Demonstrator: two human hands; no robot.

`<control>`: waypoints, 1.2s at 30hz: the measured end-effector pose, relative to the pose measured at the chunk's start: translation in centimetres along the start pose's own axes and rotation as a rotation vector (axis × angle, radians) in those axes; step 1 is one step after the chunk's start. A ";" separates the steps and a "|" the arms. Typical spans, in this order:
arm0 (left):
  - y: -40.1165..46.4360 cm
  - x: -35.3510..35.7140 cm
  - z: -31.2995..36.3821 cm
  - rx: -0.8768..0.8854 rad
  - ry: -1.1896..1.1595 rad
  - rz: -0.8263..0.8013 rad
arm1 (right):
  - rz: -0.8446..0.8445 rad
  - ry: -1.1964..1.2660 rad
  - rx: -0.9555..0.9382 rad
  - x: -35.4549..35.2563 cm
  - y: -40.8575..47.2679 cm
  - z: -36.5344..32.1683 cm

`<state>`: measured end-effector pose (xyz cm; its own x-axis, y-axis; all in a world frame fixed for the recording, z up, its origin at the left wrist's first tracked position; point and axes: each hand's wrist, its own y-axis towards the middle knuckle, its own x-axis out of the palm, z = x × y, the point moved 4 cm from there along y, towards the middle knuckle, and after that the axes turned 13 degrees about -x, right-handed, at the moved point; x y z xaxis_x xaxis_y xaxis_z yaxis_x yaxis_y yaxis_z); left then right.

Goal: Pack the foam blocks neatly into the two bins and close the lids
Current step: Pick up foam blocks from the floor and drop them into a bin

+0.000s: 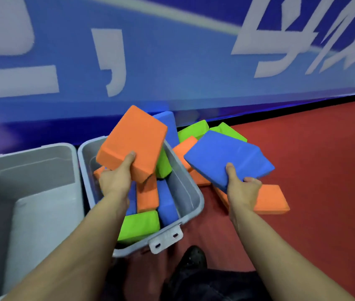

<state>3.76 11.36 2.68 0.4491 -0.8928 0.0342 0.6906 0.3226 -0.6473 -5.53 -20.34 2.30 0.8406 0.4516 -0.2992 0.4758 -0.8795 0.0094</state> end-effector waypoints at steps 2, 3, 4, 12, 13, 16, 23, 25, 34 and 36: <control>0.8 -2.4 1.0 -0.004 -0.088 0.034 | -0.059 -0.081 -0.102 2.0 -2.2 -1.4; 1.1 -3.3 1.4 -0.017 -0.136 0.038 | -0.080 -0.115 -0.155 3.0 -3.4 -2.0; 1.4 -4.2 1.7 -0.039 -0.182 0.047 | -0.096 -0.147 -0.222 3.9 -4.4 -2.6; 2.4 -7.7 2.7 -0.156 -0.428 0.171 | -0.310 -0.372 -0.471 9.9 -9.5 -1.1; 2.5 -7.7 2.7 -0.154 -0.440 0.164 | -0.340 -0.419 -0.495 10.3 -10.0 -0.9; 3.0 -7.5 2.7 -0.165 -0.481 0.126 | -0.401 -0.512 -0.592 11.0 -10.9 -1.3; 4.2 -5.3 2.1 -0.278 -0.573 -0.054 | -0.362 -0.371 -0.656 10.6 -9.6 -2.1; 4.5 -4.7 2.0 -0.289 -0.587 -0.093 | -0.337 -0.333 -0.667 10.5 -9.4 -2.1; 5.0 -2.8 1.5 -0.241 -0.558 -0.118 | -0.621 -0.713 -0.609 11.0 -9.7 0.2; 4.9 -2.1 1.4 -0.240 -0.544 -0.125 | -0.783 -0.890 -0.628 11.6 -10.3 0.1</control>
<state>7.03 15.26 0.50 0.6415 -0.6106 0.4645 0.6385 0.0893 -0.7644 -0.74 -6.07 -1.40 -0.0448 0.3392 -0.9397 0.9900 -0.1109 -0.0873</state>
